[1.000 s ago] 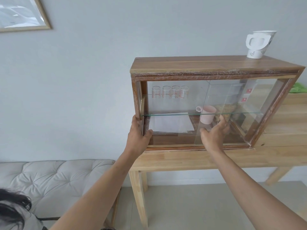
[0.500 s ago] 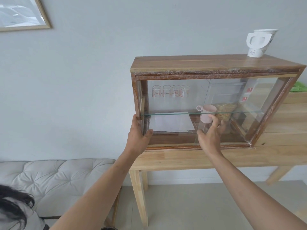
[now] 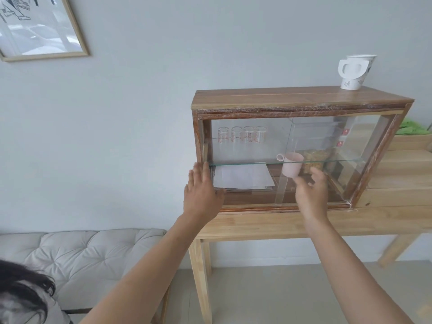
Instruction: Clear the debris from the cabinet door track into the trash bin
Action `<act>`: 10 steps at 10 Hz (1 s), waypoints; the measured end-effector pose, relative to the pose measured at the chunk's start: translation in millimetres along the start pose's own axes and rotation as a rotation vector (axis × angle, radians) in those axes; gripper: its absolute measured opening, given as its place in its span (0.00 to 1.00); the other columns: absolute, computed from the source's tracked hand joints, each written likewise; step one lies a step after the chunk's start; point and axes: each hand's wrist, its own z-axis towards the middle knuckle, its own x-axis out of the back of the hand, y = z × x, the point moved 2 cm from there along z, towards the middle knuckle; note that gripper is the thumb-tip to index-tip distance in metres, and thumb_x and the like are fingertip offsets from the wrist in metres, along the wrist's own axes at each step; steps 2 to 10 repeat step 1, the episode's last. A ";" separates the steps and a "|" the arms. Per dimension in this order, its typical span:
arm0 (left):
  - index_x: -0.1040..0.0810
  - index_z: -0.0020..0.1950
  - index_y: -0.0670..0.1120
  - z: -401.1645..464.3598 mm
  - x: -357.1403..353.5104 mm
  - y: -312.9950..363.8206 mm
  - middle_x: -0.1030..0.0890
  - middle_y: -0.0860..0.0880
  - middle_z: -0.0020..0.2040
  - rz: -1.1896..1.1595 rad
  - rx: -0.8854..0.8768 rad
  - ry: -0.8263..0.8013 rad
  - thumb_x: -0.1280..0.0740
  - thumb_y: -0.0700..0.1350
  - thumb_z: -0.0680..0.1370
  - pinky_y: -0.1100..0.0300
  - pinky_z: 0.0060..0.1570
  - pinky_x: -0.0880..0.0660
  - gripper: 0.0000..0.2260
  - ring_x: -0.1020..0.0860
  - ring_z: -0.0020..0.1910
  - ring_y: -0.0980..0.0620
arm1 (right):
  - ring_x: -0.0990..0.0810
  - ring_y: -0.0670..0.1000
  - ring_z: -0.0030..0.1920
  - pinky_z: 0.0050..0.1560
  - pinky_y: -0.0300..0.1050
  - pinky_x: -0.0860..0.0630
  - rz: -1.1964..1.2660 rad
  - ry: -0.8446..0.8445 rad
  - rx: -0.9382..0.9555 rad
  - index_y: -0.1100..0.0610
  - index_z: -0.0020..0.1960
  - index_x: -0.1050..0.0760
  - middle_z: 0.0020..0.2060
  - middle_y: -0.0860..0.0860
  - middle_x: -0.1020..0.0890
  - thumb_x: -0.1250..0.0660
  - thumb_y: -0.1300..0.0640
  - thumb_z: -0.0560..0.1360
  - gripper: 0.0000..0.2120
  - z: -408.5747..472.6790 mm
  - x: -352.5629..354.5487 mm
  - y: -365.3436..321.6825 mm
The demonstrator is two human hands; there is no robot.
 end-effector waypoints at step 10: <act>0.55 0.91 0.48 -3.8 2.2 12.9 0.59 0.42 0.91 0.187 -0.023 -0.110 0.36 0.59 0.86 0.35 0.85 0.47 0.41 0.58 0.89 0.36 | 0.21 0.55 0.69 0.69 0.59 0.23 0.320 0.146 -0.059 0.54 0.74 0.26 0.70 0.54 0.21 0.30 0.54 0.81 0.22 -21.8 33.4 -36.4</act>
